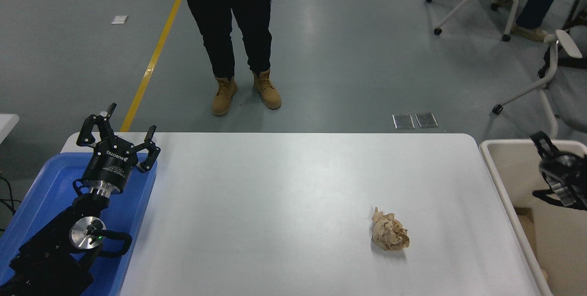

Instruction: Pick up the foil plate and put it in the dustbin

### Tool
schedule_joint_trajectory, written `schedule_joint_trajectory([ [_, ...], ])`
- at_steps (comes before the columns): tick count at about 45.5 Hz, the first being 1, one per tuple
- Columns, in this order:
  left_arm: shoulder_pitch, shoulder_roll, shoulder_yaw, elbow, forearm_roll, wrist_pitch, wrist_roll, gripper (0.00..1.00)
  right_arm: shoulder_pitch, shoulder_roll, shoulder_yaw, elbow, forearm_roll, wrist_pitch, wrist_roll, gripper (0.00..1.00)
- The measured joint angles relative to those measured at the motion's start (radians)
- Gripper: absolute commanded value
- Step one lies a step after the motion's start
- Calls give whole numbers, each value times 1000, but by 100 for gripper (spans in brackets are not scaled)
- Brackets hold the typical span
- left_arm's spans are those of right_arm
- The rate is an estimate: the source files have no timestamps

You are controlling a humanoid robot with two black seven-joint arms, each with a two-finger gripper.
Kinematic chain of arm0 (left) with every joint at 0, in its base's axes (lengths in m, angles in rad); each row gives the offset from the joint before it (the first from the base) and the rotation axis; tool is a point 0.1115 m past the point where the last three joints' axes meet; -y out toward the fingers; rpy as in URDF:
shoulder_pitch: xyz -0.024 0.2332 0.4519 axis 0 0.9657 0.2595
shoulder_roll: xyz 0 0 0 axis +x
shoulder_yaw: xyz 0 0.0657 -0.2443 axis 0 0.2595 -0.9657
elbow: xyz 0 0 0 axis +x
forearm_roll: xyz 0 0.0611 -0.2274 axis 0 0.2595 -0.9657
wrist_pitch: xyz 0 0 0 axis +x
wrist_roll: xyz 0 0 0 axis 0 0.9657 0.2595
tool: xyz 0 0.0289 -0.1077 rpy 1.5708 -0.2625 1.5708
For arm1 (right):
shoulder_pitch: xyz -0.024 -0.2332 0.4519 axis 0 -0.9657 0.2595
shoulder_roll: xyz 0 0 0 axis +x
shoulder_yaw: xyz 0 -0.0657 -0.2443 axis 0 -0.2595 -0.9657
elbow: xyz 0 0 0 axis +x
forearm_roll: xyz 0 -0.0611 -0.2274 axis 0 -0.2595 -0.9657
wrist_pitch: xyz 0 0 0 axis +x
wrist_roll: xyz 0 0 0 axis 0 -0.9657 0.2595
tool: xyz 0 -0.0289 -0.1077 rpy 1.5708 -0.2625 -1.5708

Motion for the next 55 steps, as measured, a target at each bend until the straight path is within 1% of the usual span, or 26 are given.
schedule_joint_trajectory([
  [9, 0, 0, 0, 0, 0, 0, 1, 98, 192, 0, -96, 196, -38, 15, -2, 100],
  [22, 0, 0, 0, 0, 0, 0, 1, 98, 511, -4, -242, 498, -52, 111, -4, 100],
  [30, 0, 0, 0, 1, 0, 0, 1, 98, 719, -22, -331, 705, -54, 233, -4, 100],
  [39, 0, 0, 0, 1, 0, 0, 0, 98, 912, -33, -402, 871, -56, 373, -4, 100],
  [49, 0, 1, 0, 1, 0, 1, 0, 98, 1088, -31, -439, 983, -58, 533, -3, 100],
  [55, 0, 1, 0, 1, 0, 1, 0, 98, 1165, -8, -447, 1017, -61, 592, -2, 100],
])
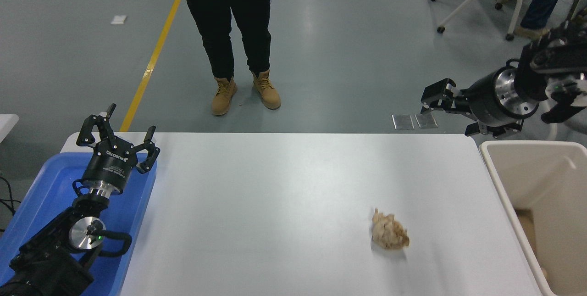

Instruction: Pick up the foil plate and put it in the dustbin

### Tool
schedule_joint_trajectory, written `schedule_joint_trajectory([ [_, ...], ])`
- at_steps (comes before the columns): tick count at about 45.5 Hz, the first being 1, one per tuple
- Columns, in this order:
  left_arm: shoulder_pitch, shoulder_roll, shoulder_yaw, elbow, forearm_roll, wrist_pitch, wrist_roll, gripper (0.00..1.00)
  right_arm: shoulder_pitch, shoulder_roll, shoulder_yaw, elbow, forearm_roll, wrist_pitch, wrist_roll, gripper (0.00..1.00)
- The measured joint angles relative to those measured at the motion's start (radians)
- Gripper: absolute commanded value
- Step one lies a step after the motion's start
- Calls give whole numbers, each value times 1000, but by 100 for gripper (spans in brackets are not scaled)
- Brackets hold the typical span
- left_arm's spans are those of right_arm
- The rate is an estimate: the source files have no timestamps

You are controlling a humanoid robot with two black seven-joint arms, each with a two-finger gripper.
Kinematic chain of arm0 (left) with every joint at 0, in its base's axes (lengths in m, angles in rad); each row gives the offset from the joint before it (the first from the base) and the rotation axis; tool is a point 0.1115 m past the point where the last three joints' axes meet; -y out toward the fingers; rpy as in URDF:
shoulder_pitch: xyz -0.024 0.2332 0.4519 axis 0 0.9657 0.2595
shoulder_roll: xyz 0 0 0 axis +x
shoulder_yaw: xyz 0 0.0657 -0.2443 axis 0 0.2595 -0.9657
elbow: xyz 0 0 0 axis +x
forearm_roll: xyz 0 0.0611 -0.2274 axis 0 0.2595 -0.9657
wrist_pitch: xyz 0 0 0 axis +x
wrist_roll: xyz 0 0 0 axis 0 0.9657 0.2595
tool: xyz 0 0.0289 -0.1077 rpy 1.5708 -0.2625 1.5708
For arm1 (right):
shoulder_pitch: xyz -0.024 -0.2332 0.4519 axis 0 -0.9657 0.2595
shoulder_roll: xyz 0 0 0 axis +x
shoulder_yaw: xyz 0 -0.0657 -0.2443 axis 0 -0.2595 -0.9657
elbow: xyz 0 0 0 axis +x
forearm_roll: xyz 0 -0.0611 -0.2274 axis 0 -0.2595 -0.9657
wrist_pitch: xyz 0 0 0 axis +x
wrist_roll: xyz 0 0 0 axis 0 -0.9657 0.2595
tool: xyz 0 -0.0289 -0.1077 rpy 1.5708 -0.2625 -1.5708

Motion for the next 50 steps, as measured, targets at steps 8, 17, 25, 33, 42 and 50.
schedule_joint_trajectory([
  [8, 0, 0, 0, 0, 0, 0, 0, 98, 66, 43, -2, 23, -2, 43, 1, 100],
  [17, 0, 0, 0, 0, 0, 0, 0, 98, 99, 77, 3, 33, -3, 63, 2, 100],
  [25, 0, 0, 0, 0, 0, 0, 0, 98, 114, 92, 7, 37, -3, 74, 3, 100],
  [33, 0, 1, 0, 0, 0, 0, 0, 98, 125, 95, 8, 42, -8, 125, 4, 100],
  [42, 0, 1, 0, 0, 0, 0, 0, 98, 142, 97, 9, 58, -30, 214, 4, 100],
  [50, 0, 1, 0, 0, 0, 0, 0, 98, 145, 100, 9, 72, -49, 261, 4, 100],
])
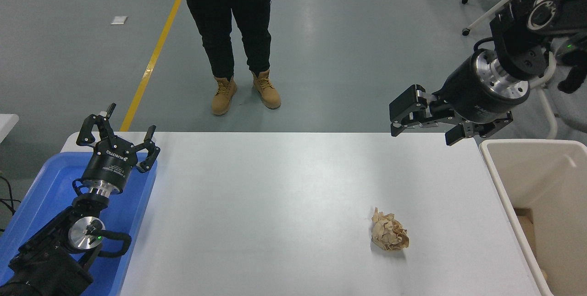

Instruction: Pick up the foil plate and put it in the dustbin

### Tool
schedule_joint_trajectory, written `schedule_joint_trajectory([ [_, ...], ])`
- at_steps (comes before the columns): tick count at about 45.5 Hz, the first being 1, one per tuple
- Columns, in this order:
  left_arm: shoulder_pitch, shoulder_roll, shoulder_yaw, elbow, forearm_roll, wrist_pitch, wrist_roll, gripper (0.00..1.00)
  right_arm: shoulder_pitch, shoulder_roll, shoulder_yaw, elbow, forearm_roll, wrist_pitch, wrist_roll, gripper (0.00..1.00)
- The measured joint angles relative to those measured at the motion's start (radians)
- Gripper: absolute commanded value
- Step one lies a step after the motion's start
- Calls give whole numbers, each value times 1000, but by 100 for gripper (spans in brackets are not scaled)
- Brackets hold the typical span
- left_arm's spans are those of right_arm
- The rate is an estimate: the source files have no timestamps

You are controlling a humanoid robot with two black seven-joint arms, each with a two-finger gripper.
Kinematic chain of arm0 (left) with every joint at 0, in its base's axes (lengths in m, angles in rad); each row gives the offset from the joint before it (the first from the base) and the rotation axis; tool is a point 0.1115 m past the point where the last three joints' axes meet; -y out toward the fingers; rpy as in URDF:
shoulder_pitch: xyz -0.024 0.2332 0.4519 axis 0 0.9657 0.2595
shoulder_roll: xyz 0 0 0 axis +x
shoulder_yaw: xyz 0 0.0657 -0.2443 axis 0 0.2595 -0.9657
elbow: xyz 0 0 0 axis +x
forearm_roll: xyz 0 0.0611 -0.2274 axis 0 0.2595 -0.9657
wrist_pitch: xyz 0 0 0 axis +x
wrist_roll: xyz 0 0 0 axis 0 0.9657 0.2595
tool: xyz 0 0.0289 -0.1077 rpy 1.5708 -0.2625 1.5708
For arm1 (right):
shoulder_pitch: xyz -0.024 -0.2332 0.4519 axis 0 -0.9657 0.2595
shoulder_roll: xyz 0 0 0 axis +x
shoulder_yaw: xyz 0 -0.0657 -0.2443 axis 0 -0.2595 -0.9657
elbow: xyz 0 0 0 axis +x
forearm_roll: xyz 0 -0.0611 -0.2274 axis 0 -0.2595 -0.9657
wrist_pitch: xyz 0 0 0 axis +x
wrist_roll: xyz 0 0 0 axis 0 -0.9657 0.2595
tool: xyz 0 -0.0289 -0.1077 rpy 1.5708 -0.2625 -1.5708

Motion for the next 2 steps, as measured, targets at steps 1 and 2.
schedule_joint_trajectory([
  [1, 0, 0, 0, 0, 0, 0, 0, 98, 0, 0, 0, 1, -1, 2, 0, 100],
  [2, 0, 0, 0, 0, 0, 0, 0, 98, 0, 0, 0, 2, -2, 6, 0, 100],
])
